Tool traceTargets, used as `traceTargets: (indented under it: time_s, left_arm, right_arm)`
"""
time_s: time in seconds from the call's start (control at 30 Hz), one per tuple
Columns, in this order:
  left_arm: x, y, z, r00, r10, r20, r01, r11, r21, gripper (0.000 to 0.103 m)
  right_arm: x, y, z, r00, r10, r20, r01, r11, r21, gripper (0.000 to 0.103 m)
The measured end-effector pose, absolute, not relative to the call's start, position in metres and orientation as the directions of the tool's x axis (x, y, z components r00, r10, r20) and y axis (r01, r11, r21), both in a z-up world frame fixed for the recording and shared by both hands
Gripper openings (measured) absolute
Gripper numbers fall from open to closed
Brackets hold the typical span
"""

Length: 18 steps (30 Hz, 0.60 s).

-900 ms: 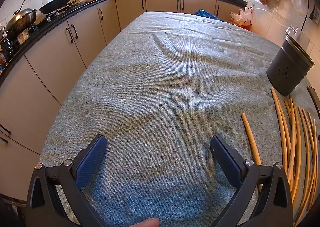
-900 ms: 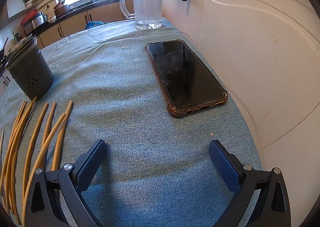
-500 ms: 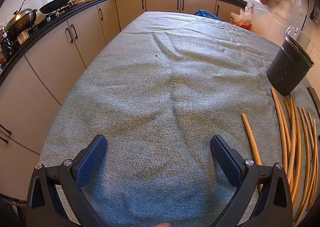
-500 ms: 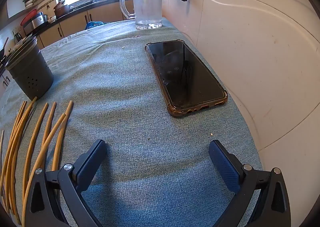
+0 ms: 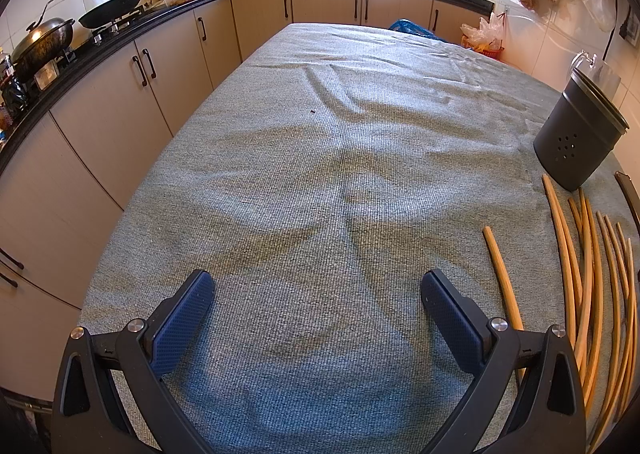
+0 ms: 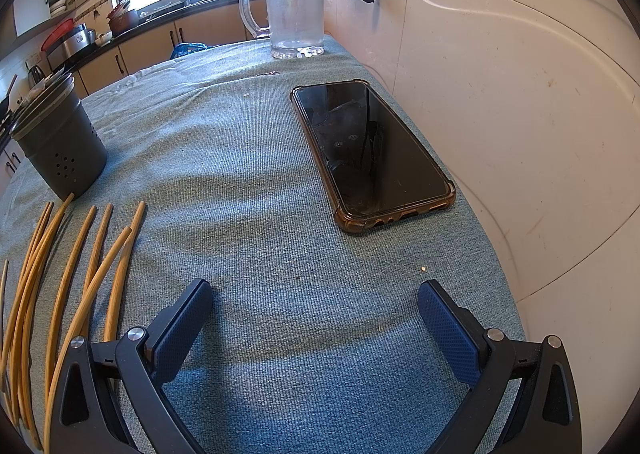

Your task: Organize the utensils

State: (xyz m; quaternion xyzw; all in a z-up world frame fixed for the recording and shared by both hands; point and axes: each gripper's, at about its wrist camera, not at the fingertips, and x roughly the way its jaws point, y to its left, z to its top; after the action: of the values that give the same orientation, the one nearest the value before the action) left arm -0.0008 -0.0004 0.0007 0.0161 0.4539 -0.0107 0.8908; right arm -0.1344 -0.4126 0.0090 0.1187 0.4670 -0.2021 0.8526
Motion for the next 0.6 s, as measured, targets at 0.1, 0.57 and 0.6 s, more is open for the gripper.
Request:
traceTargets:
  time_s: [0.1,0.57,0.6]
  left_arm:
    - [-0.008,-0.002,0.004,0.598,0.01,-0.801,0.026,0.999,0.032,0.103]
    - [-0.127,-0.04,0.098,0.768,-0.033,-0.64,0.088,0.995,0.054,0.103]
    - [-0.133,-0.041,0.102,0.775,-0.033,-0.631,0.091,0.994,0.059,0.103]
  right_arm:
    - [-0.134,-0.412,0.009,0.482,-0.234,-0.844,0.455,0.89,0.013,0.103]
    - [-0.135,-0.413,0.009,0.482,-0.234,-0.844,0.456,0.89,0.014,0.103]
    - [-0.135,-0.412,0.009,0.482,-0.234,-0.844,0.456,0.89,0.014,0.103]
